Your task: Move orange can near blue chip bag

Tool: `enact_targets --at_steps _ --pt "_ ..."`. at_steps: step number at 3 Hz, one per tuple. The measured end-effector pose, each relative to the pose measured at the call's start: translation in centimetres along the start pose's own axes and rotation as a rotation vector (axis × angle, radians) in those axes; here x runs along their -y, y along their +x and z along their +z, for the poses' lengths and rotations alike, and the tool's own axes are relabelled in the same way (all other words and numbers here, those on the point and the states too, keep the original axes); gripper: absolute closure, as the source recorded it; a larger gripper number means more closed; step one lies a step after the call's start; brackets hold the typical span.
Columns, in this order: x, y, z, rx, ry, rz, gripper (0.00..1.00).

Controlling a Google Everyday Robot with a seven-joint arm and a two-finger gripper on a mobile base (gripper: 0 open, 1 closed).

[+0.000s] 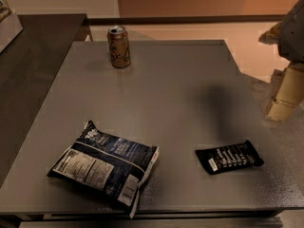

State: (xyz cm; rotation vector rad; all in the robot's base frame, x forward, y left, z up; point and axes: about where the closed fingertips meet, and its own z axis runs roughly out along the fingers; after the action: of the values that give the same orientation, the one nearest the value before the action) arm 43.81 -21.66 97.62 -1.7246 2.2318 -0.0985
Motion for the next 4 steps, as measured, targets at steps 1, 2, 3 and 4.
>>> enact_targets --at_steps 1,2,3,4 --pt "0.0 0.0 0.0 0.000 0.000 0.000 0.00" --pt "0.6 -0.8 0.2 0.015 0.007 0.004 0.00" --pt "2.3 -2.5 1.9 0.061 0.025 0.030 0.00" --pt "4.9 -4.9 4.3 0.138 0.062 0.070 0.00"
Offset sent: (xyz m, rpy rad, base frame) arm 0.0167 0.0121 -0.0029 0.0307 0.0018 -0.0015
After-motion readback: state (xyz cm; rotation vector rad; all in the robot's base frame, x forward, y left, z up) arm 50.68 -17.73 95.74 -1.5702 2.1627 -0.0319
